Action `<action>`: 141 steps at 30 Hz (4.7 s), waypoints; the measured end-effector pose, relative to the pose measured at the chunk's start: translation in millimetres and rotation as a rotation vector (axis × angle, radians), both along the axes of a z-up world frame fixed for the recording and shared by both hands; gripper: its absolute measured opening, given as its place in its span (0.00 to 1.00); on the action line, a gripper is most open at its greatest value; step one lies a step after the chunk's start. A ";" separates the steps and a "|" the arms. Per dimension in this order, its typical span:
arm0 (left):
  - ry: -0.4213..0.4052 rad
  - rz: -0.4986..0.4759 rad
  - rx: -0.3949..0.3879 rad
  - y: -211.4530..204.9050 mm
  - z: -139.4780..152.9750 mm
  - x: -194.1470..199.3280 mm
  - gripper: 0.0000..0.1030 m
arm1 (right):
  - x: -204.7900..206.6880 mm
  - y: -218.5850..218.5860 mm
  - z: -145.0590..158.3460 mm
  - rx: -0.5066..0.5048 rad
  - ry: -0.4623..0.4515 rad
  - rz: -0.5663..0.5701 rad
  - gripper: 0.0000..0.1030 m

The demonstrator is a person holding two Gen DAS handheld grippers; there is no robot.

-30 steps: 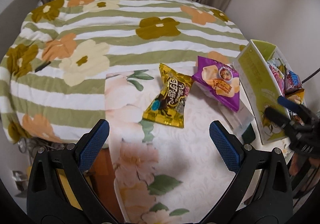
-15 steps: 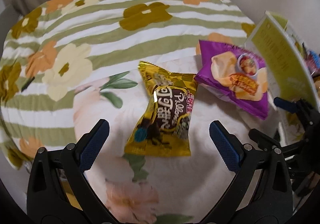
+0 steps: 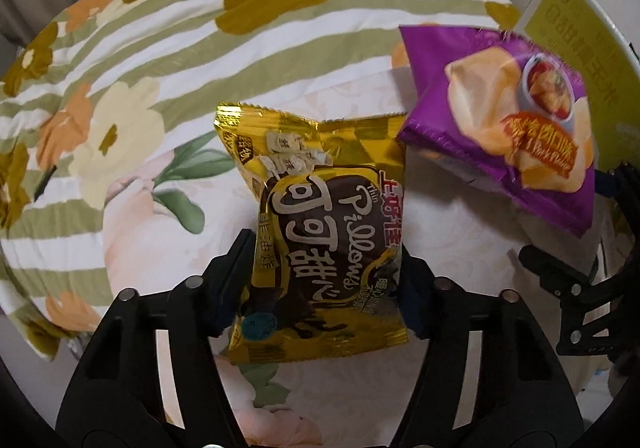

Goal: Organize snacks
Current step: 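Grasp the gold Pillows bag with the left gripper while the right grasps the white translucent bag, then carry both held bags over the yellow-green box, then open both grippers to drop the gold and white bags into the box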

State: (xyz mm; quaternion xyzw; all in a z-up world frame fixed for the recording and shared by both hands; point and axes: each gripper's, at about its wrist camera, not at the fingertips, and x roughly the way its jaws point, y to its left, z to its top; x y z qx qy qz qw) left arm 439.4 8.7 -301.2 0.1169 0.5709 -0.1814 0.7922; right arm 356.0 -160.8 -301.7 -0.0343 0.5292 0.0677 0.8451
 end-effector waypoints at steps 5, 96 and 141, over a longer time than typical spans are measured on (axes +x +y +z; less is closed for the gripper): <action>0.006 -0.006 0.001 1.3 0.3 -2.3 0.55 | 0.2 -0.1 -5.7 -0.002 0.017 0.017 0.85; -0.133 0.195 -0.204 -249.7 143.4 -69.3 0.94 | -30.7 -280.6 188.6 0.252 -0.225 -0.165 0.58; -0.202 0.211 -0.229 -82.1 181.2 -137.5 0.94 | -68.3 -178.5 208.4 0.219 -0.255 -0.158 0.89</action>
